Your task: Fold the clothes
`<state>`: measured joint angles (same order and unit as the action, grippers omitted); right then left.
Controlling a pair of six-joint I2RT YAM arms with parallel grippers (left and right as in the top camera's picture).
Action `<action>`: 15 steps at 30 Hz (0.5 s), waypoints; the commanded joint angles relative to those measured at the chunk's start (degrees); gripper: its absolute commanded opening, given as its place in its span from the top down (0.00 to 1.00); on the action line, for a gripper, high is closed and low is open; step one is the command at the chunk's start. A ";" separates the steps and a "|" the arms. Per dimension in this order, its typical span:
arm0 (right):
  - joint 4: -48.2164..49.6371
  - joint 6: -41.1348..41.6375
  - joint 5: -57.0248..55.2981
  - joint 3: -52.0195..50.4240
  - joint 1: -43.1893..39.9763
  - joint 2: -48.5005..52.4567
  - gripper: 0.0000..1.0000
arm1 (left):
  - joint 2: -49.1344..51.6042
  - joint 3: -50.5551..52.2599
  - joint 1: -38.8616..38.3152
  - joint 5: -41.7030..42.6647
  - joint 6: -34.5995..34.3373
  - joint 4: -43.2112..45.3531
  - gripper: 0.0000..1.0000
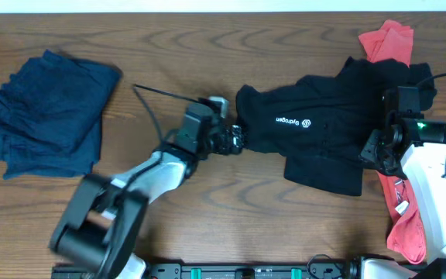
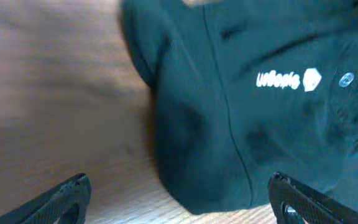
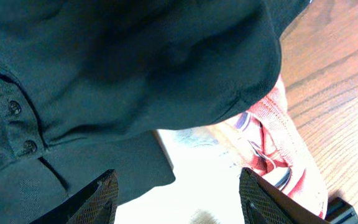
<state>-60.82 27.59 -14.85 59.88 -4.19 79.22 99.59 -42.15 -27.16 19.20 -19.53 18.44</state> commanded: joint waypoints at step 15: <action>-0.48 -1.11 0.55 -0.02 -0.79 -0.11 0.38 | 4.94 -10.88 -3.10 0.28 -0.79 -3.04 0.94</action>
<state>-61.08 27.33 -14.28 59.88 -4.19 79.22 107.02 -49.78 -31.38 19.35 -21.15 17.08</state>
